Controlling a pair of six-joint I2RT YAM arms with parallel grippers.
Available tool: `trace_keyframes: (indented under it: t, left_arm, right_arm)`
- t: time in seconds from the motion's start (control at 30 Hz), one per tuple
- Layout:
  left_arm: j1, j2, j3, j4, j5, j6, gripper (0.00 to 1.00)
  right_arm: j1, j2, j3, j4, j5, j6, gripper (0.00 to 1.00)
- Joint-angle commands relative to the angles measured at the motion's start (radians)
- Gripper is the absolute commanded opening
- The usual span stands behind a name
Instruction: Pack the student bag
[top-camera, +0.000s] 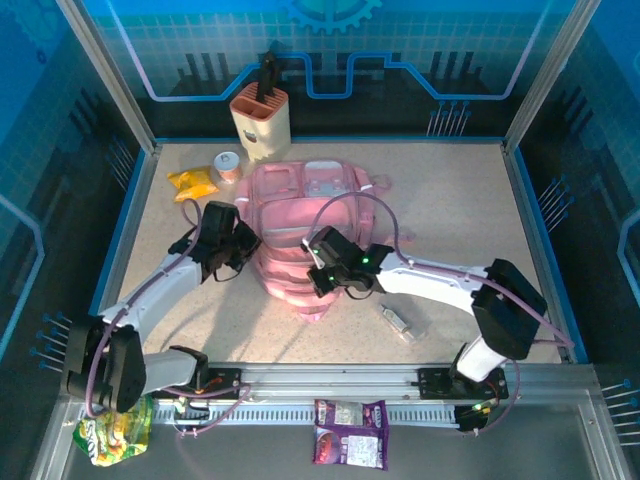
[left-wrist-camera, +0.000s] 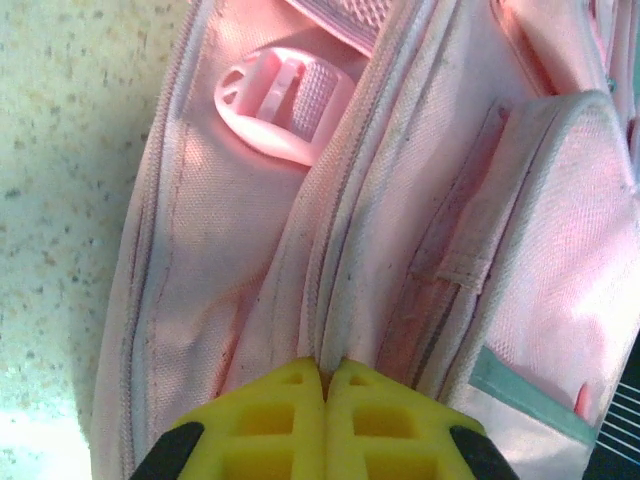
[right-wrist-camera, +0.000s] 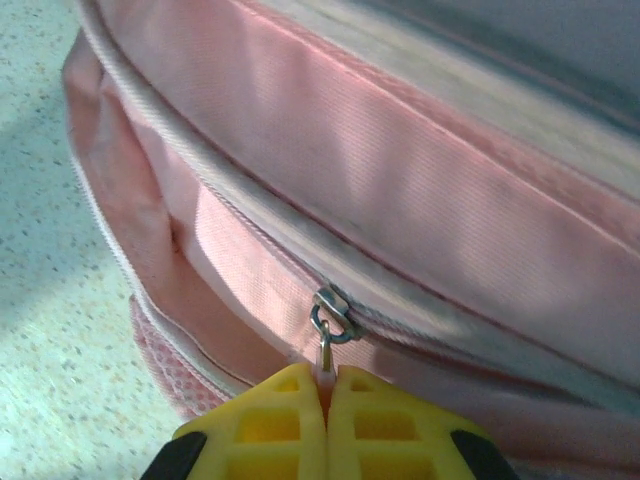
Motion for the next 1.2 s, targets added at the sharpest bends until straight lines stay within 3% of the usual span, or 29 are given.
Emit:
trace_keyframes:
  t: [0.0, 0.07, 0.27, 0.47, 0.6, 0.7, 0.97, 1.17]
  left_arm:
    - [0.064, 0.042, 0.084, 0.047, 0.109, 0.075, 0.00]
    - [0.076, 0.033, 0.079, 0.061, 0.153, 0.089, 0.00]
    - [0.051, -0.122, -0.034, 0.067, 0.181, 0.012, 0.34]
    - [-0.101, -0.268, -0.143, 0.019, 0.065, -0.222, 0.44]
    - [-0.254, -0.267, -0.202, 0.119, -0.044, -0.397, 0.45]
    - [-0.316, -0.228, -0.200, 0.139, -0.114, -0.459, 0.45]
    - [-0.384, -0.114, -0.169, 0.182, -0.223, -0.593, 0.44]
    - [-0.394, -0.053, -0.148, 0.167, -0.265, -0.619, 0.25]
  right_arm:
    - [0.044, 0.059, 0.091, -0.050, -0.053, 0.045, 0.00]
    - [0.045, 0.069, 0.103, -0.050, -0.043, 0.040, 0.00]
    - [0.044, 0.061, 0.074, -0.055, -0.030, 0.031, 0.00]
    - [0.045, 0.059, 0.049, -0.036, -0.040, 0.056, 0.00]
    - [0.044, 0.058, 0.048, -0.037, -0.044, 0.054, 0.00]
    - [0.044, 0.055, 0.041, -0.033, -0.043, 0.055, 0.00]
    - [0.046, 0.051, 0.032, -0.002, -0.052, 0.059, 0.00]
    - [0.045, 0.046, 0.028, 0.002, -0.028, 0.056, 0.00]
